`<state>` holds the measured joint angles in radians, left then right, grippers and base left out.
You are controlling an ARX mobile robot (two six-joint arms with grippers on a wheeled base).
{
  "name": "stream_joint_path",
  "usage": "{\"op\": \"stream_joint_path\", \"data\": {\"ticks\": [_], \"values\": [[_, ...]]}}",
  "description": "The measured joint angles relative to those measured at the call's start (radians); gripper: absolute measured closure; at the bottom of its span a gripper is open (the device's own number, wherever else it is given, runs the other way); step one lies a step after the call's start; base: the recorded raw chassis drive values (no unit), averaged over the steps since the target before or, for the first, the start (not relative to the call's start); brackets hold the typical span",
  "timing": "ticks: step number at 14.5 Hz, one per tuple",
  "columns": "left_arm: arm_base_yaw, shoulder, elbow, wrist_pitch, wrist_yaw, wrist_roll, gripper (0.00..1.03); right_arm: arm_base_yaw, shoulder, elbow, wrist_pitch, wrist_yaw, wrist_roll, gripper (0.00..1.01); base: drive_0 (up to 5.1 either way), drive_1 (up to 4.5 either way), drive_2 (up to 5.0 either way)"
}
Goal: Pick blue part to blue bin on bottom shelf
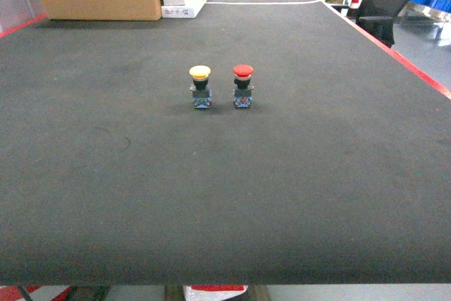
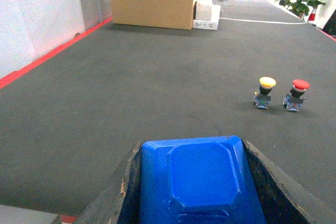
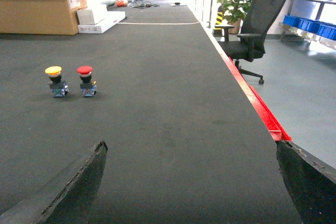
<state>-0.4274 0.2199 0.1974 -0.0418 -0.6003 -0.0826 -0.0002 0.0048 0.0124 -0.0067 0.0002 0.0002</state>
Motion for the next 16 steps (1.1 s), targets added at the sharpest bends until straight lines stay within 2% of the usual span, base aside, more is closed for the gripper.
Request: {"op": "stream_joint_path", "data": {"ticks": [16], "values": [[0.001,-0.005,0.0,0.002,-0.002,-0.001,0.59,0.0,0.0,0.0,0.002,0.0,0.0,0.03,-1.6,-1.61,-1.6]]}}
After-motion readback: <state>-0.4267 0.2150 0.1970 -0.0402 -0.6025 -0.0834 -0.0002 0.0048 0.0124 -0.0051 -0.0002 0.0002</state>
